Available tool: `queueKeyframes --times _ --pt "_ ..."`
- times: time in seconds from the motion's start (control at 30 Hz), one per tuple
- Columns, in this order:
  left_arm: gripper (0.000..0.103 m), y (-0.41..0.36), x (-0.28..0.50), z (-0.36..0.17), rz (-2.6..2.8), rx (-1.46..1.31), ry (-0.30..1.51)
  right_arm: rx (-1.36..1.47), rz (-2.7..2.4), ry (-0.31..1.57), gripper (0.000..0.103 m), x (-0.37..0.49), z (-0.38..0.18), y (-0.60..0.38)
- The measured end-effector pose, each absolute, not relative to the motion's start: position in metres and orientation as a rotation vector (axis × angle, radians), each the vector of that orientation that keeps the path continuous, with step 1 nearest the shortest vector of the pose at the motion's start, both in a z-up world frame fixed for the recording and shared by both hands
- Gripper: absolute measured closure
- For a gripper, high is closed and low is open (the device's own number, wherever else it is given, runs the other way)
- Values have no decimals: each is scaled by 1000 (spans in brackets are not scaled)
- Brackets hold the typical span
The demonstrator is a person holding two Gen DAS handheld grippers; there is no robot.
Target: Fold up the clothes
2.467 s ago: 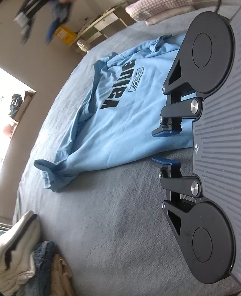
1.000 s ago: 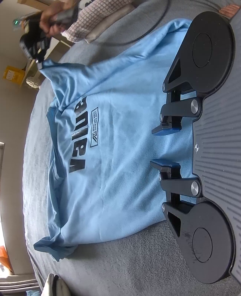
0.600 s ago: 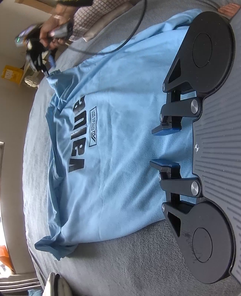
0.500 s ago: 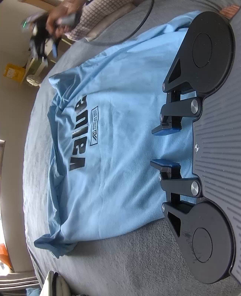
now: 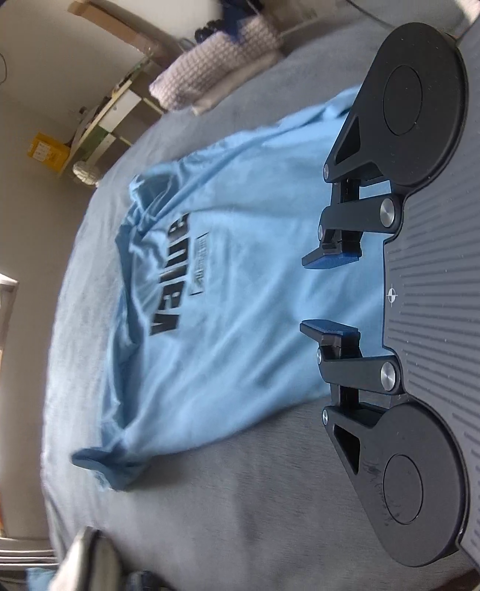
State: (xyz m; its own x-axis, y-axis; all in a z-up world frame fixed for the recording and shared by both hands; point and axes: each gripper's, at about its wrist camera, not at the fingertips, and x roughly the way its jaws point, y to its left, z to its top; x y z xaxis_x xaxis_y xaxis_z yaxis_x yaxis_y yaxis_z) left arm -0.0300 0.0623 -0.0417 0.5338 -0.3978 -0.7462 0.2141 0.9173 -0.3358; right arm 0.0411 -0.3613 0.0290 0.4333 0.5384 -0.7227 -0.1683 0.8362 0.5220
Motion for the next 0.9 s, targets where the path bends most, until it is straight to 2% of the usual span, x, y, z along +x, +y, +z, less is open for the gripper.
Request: queueKeyframes --times 0.17,0.23,0.4,0.57,0.63,0.7,0.73,0.77,0.9 --pt "73 87 -67 -38 -356 -176 999 397 511 1243 54 -5 -40 -318" --pt "69 97 -83 -39 -349 -168 1016 423 532 1264 54 -20 -56 -315" --pt "68 112 -108 -51 -331 -190 1060 451 559 1285 54 -37 -76 -316" --pt "68 109 -102 -64 -270 -140 999 444 542 1258 58 -44 -82 -317" --pt "68 107 -95 -70 -234 -99 983 450 532 1238 67 -46 -82 -320" --pt "68 105 -86 -76 -211 -66 982 441 523 1226 82 -47 -85 -320" --pt "68 105 -84 -78 -210 -62 987 430 518 1216 96 -48 -83 -321" --pt "68 105 -82 -79 -209 -58 991 420 512 1206 99 -49 -82 -321" --pt "68 103 -79 -82 -211 -43 1007 386 487 1154 101 -53 -70 -326"
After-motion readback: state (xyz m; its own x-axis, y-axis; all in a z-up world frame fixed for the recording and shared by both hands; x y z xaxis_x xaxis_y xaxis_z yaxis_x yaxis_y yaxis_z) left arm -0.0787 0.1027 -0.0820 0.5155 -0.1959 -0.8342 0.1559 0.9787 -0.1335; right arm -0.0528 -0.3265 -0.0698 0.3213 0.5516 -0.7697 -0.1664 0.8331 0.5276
